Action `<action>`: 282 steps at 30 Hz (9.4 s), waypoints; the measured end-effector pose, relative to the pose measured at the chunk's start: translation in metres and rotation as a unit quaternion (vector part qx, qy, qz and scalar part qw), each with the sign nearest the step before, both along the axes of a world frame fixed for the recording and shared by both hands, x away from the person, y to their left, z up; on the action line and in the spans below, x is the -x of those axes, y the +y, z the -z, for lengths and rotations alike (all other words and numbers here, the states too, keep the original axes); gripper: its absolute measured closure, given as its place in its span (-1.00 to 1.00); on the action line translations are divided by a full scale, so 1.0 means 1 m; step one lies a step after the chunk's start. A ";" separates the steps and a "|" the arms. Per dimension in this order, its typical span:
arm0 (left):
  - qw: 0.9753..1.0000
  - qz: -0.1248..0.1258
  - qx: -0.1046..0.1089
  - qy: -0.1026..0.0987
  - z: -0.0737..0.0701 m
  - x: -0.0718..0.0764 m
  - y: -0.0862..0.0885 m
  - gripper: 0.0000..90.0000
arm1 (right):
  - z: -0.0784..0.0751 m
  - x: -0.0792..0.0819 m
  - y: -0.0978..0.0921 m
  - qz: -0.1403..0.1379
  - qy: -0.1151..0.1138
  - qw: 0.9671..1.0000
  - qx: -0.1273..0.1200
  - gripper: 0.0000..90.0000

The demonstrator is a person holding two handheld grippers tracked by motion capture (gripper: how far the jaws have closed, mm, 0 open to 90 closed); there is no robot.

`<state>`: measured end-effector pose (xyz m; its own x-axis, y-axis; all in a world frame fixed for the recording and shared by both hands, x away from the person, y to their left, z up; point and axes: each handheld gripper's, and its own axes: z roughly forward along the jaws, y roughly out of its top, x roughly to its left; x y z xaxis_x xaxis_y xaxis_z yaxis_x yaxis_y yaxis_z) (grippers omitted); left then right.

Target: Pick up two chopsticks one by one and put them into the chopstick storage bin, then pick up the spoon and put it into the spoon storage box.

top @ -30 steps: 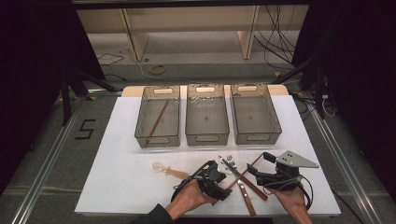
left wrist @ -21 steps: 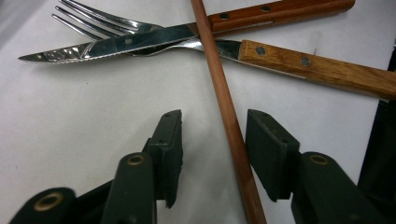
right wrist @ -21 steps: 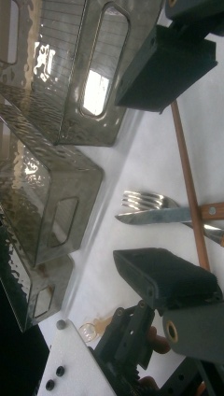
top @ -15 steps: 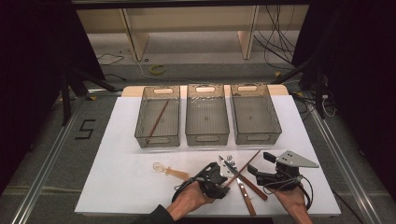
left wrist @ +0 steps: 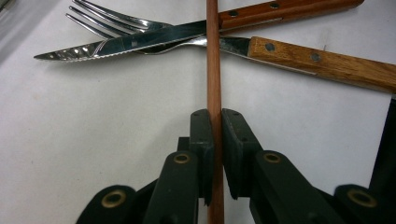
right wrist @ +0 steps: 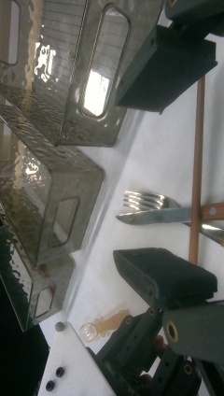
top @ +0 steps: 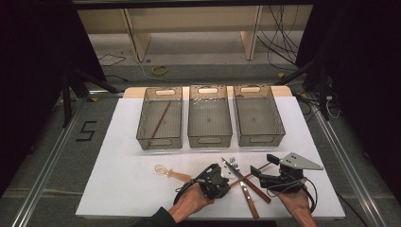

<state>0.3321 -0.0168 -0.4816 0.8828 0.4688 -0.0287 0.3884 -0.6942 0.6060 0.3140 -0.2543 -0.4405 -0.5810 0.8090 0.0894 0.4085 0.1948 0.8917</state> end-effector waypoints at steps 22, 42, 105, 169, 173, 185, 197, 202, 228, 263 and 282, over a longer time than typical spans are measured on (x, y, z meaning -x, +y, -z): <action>0.999 -0.006 0.030 -0.016 -0.022 -0.011 0.022 0.85 | -0.001 0.000 -0.002 0.002 -0.002 1.000 -0.006 -0.49; 0.988 -0.098 0.100 -0.066 -0.076 -0.042 0.096 0.85 | -0.001 0.000 -0.002 0.001 0.001 1.000 -0.006 -0.50; 0.936 -0.310 0.148 -0.074 -0.086 -0.132 0.236 0.85 | 0.002 -0.001 0.000 -0.001 0.006 1.000 -0.004 -0.49; 0.944 -0.283 0.168 0.000 -0.067 -0.124 0.238 0.03 | 0.002 -0.001 0.000 -0.004 0.007 1.000 -0.008 -0.49; 0.955 -0.251 0.157 -0.005 -0.073 -0.115 0.232 -0.16 | 0.001 -0.001 0.001 -0.005 0.008 1.000 -0.009 -0.49; 0.978 -0.168 0.123 -0.002 -0.083 -0.093 0.204 -0.36 | 0.001 0.000 0.001 -0.008 0.005 1.000 -0.010 -0.49; 0.985 -0.137 0.103 0.007 -0.077 -0.088 0.194 -0.46 | 0.000 0.000 0.000 -0.009 0.004 1.000 -0.011 -0.49; 0.988 -0.123 0.096 0.008 -0.074 -0.085 0.188 -0.49 | 0.001 0.000 0.001 -0.010 0.005 1.000 -0.010 -0.49; 0.998 -0.044 0.028 0.025 -0.060 -0.070 0.155 -0.54 | 0.002 0.000 -0.001 -0.013 0.009 1.000 -0.017 -0.49; 0.996 0.017 -0.077 0.047 -0.024 -0.066 0.135 -0.52 | 0.003 -0.002 -0.001 -0.014 0.013 1.000 -0.017 -0.49; 0.993 0.028 -0.102 0.056 -0.007 -0.070 0.137 -0.42 | 0.003 -0.002 -0.001 -0.014 0.012 1.000 -0.016 -0.49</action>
